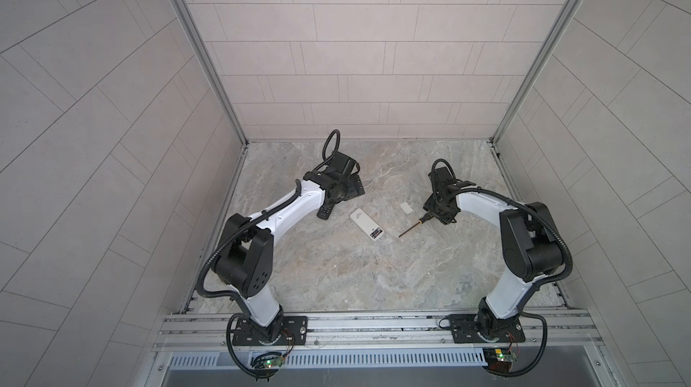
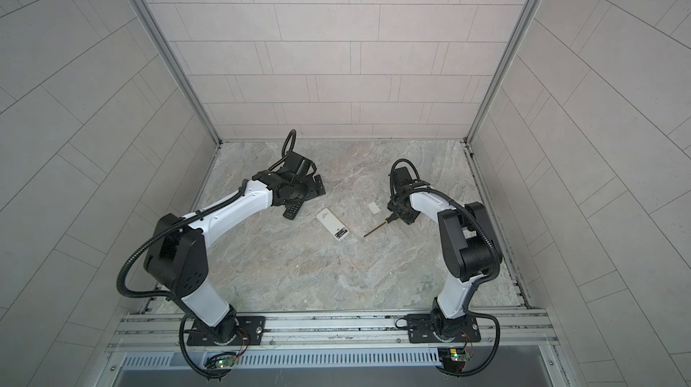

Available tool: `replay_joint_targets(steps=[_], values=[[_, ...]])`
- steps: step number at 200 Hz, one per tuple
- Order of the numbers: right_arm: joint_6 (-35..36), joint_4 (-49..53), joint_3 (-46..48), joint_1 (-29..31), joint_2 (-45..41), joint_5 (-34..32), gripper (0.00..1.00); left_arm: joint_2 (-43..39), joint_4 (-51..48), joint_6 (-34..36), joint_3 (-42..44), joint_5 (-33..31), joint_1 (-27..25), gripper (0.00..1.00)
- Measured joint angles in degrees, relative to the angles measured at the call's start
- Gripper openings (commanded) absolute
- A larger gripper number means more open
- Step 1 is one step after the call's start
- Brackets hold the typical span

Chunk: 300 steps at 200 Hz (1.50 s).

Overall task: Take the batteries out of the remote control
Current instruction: 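Lift the screwdriver with the right gripper toward the left gripper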

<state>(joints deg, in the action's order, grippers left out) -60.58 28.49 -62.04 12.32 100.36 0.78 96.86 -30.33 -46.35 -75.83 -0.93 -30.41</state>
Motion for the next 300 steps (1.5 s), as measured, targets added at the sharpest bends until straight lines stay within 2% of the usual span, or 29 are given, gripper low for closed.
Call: replay_joint_targets(steps=[105, 143, 170, 211, 260, 300], values=[[-0.9, -2.0, -0.5, 0.1, 2.1, 0.1, 0.27, 1.1, 0.0, 1.6, 0.0, 2.7, 0.0, 0.93], [-0.2, -4.4, 0.5, 0.2, 1.6, 0.7, 0.24, 1.1, 0.1, 4.3, 0.0, 5.8, 0.0, 0.83], [2.4, -8.6, 3.5, 0.2, -3.1, 3.1, 0.24, 1.1, 0.8, 8.6, -0.1, 9.2, -1.5, 0.78], [8.0, -17.7, 6.7, 0.2, -13.9, 10.1, 0.27, 1.5, 2.7, 15.1, -2.3, 15.1, -7.7, 0.73], [11.6, -25.9, 12.7, 1.0, -24.0, 17.0, 0.28, 2.2, 12.0, 17.0, -2.7, 23.7, -12.7, 0.64], [12.5, -23.9, 12.8, 2.4, -28.1, 16.2, 0.26, 3.1, 13.9, 18.9, -4.0, 21.9, -15.8, 0.64]])
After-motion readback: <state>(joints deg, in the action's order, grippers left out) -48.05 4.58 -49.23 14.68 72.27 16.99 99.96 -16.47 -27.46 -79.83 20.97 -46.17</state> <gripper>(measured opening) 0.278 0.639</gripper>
